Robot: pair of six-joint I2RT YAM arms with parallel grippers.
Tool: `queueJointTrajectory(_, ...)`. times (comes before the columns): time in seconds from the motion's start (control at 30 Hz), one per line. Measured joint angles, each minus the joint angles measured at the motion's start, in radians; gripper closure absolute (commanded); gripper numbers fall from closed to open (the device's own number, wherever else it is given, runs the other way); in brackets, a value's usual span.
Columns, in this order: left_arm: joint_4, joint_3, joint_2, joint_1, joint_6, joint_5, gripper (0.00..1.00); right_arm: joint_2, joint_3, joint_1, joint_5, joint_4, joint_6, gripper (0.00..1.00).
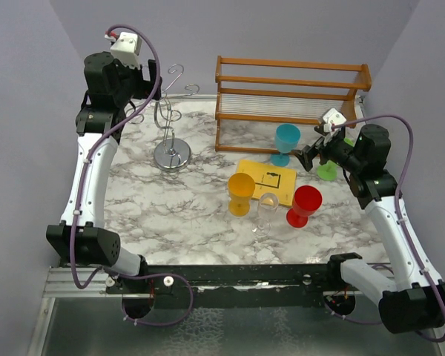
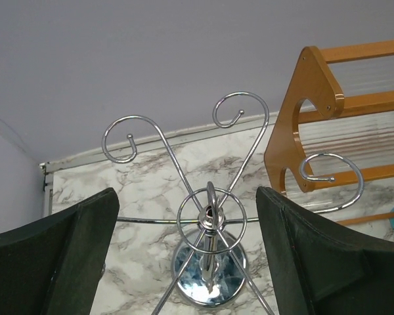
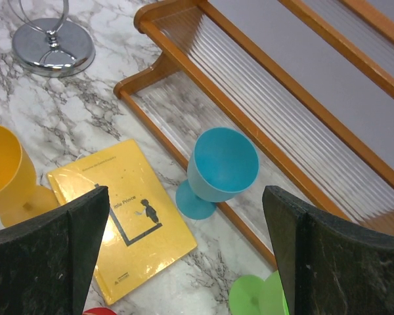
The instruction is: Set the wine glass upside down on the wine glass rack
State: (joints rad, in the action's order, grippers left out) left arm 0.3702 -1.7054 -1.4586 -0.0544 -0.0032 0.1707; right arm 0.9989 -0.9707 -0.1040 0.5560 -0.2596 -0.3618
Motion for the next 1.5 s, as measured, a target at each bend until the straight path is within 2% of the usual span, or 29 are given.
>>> queueJointTrajectory(0.47, 0.092, -0.084, -0.128, -0.007, -0.023, 0.031, 0.58, -0.042, 0.026, 0.000, 0.015, 0.037, 0.015, 0.00)
queueJointTrajectory(0.9, 0.103, -0.084, -0.131, -0.019, 0.000, 0.042, 0.79, -0.035, 0.034, 0.000, 0.016, 0.044, 0.017, 0.00)
queueJointTrajectory(1.1, 0.111, -0.084, -0.141, -0.026, 0.020, 0.043, 0.84, -0.035, 0.034, 0.000, 0.016, 0.045, 0.017, 0.00)
queueJointTrajectory(1.27, 0.116, -0.088, -0.147, -0.035, 0.040, 0.039, 1.00, -0.035, 0.035, 0.000, 0.015, 0.045, 0.017, 0.00)
queueJointTrajectory(1.5, 0.112, -0.089, -0.147, -0.045, 0.051, 0.032, 1.00, -0.030, 0.037, 0.000, 0.014, 0.048, 0.016, 0.00)
